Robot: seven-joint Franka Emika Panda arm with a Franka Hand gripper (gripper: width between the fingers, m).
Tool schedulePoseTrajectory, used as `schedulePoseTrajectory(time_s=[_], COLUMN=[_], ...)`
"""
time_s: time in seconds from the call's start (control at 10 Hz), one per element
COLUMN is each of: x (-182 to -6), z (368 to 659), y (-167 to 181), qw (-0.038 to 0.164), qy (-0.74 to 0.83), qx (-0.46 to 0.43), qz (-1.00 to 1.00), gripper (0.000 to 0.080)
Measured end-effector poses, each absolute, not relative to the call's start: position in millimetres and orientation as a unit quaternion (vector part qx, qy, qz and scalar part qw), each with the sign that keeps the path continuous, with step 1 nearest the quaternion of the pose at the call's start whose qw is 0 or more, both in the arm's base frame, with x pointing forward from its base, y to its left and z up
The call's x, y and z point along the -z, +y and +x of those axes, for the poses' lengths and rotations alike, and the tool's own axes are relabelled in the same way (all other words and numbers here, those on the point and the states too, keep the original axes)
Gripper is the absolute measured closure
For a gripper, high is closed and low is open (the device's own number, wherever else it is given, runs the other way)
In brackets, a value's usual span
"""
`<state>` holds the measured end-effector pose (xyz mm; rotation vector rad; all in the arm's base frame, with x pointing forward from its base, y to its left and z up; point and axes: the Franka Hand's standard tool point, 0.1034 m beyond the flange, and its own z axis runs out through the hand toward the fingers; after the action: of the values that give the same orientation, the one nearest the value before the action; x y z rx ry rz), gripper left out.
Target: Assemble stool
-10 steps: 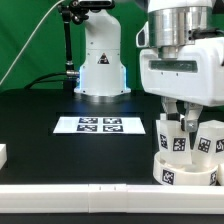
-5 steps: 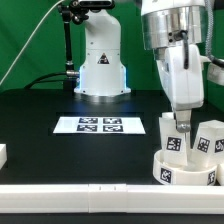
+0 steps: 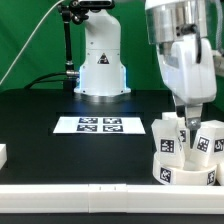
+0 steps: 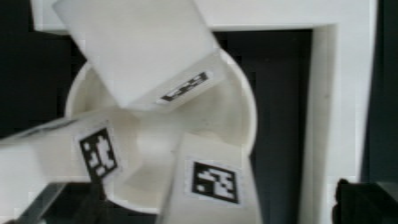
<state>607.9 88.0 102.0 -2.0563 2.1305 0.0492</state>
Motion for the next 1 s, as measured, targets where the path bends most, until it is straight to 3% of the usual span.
schedulePoseTrajectory(time_s=[0.4,0.6,1.0], x=[-102.2,-104.0,-110.4], z=[608.0,610.1,617.1], y=[86.3,86.3,87.3], qw=[0.091,0.067,0.053], qy=[0.593,0.456,0.273], qx=[0.000,0.022,0.039], qz=[-0.800,-0.887,-0.960], gripper=[0.0151,0.0151,0.0151])
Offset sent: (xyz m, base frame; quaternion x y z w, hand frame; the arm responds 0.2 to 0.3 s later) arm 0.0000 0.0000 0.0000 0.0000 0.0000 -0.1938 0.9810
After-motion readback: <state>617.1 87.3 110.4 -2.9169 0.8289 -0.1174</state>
